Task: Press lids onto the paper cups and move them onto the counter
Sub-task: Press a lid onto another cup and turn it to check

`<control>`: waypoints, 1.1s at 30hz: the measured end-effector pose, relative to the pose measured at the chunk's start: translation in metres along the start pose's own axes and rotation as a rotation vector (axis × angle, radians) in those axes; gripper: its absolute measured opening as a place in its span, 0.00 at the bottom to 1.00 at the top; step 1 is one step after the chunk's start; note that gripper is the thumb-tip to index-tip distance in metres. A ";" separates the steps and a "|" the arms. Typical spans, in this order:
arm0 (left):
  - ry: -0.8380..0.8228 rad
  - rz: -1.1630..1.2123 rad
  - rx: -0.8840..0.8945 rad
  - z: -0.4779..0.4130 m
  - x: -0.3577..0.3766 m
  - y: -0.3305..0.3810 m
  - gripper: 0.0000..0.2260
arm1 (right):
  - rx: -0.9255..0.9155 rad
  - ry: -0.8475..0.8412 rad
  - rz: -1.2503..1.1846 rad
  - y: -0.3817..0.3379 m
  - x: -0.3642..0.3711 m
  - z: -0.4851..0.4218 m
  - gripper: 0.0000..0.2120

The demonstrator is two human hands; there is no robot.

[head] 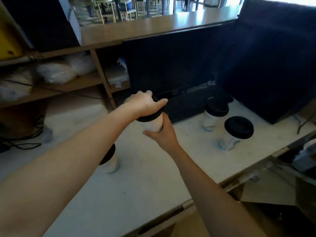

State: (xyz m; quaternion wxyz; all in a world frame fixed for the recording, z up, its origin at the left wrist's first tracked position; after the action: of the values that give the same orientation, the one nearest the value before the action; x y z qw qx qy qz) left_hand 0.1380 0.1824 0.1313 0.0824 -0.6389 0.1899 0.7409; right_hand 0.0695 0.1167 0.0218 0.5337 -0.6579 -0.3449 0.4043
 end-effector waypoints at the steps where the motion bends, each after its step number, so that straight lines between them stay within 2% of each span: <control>1: -0.040 0.040 -0.009 0.005 -0.010 0.002 0.39 | -0.038 0.016 0.020 -0.011 -0.006 -0.001 0.37; 4: -0.155 0.176 -0.043 0.024 -0.036 0.006 0.44 | -0.133 0.060 0.140 -0.042 -0.020 -0.002 0.39; 6: -0.165 0.175 -0.023 0.035 -0.052 0.011 0.44 | -0.193 0.090 0.192 -0.060 -0.027 -0.001 0.38; 10: -0.060 0.265 0.084 0.046 -0.083 0.019 0.29 | -0.300 0.166 0.211 -0.104 -0.042 0.012 0.37; 12: -0.046 0.372 0.119 0.051 -0.097 0.016 0.25 | -0.318 0.101 0.256 -0.121 -0.046 0.016 0.38; 15: -0.012 0.537 0.207 0.063 -0.119 0.005 0.23 | -0.180 -0.054 0.201 -0.136 -0.058 0.017 0.29; 17: 0.013 0.713 0.274 0.074 -0.129 -0.006 0.23 | 0.049 -0.091 0.066 -0.137 -0.069 0.017 0.24; 19: 0.074 0.796 0.374 0.086 -0.135 -0.016 0.25 | 0.280 -0.175 -0.101 -0.137 -0.068 0.020 0.31; 21: 0.155 0.811 0.464 0.094 -0.136 -0.024 0.23 | 0.365 -0.289 -0.195 -0.147 -0.061 0.026 0.37; 24: 0.264 0.919 0.564 0.103 -0.129 -0.036 0.22 | 0.336 -0.271 -0.177 -0.171 -0.058 0.028 0.36; 27: 0.315 1.044 0.632 0.106 -0.114 -0.046 0.24 | 0.221 -0.172 -0.033 -0.189 -0.060 0.024 0.26; 30: 0.336 1.027 0.672 0.106 -0.098 -0.049 0.27 | 0.138 -0.121 0.037 -0.193 -0.061 0.024 0.21; 33: 0.322 0.966 0.648 0.102 -0.090 -0.051 0.35 | 0.115 -0.102 -0.057 -0.188 -0.062 0.026 0.19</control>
State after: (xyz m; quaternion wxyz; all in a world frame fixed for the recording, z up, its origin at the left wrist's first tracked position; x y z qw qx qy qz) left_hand 0.0783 0.2790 0.2220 -0.1026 -0.5268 0.6848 0.4930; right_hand 0.0150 0.1092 0.2137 0.5635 -0.5946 -0.3663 0.4413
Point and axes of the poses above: each hand's wrist, its own z-axis away from the middle knuckle, its own x-axis out of the palm, y = z × x, the point moved 7 cm from there along -z, towards the middle knuckle, and after that the axes turned 4 degrees about y, right-handed, at the moved point
